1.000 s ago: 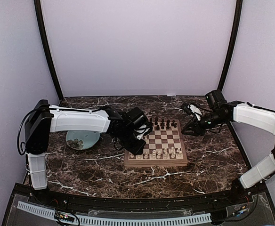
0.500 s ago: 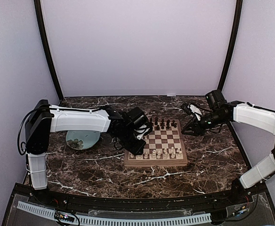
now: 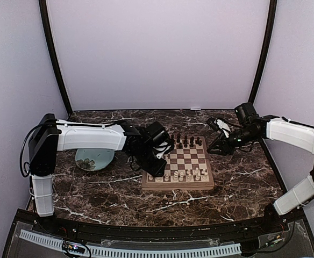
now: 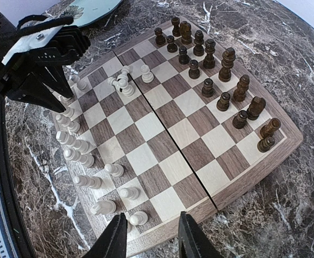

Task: Set up the chess pieces on the board
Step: Place the knight at b1, then pick up the pawn from the chessboard.

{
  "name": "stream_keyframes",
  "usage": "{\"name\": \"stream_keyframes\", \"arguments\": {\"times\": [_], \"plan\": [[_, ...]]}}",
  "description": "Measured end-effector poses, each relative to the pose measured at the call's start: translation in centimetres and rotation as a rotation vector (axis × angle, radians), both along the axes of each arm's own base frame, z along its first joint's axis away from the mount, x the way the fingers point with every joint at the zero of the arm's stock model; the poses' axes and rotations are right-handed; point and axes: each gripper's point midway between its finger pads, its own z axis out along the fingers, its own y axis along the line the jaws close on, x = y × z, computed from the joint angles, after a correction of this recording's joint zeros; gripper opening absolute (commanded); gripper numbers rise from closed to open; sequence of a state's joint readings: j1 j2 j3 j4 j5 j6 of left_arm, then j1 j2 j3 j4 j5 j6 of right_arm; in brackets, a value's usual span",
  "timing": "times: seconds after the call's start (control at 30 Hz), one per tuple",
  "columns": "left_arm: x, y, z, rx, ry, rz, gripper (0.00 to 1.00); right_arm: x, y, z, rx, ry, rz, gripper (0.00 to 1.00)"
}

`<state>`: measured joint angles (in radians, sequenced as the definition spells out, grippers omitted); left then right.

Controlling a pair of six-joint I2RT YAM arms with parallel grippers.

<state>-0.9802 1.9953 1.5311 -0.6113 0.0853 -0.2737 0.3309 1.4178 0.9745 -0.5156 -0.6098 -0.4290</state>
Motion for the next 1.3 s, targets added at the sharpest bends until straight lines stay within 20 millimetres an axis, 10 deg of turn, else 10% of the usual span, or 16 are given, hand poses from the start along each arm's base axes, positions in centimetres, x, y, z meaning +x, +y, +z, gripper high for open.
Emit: {"name": "stream_keyframes", "arguments": {"times": [0.43,0.77,1.3], "plan": [[1.8,-0.4,1.9,-0.003,-0.079,0.024,0.28,0.0,0.0,0.0,0.000,0.000,0.000,0.35],[8.9,-1.5,7.2,-0.123,-0.207,0.131,0.26,0.0,0.0,0.0,-0.001,-0.001,-0.001,0.35],[11.9,-2.5,0.7,-0.097,-0.081,0.166,0.26,0.0,-0.1,0.0,-0.004,-0.004,0.000,0.35]]}}
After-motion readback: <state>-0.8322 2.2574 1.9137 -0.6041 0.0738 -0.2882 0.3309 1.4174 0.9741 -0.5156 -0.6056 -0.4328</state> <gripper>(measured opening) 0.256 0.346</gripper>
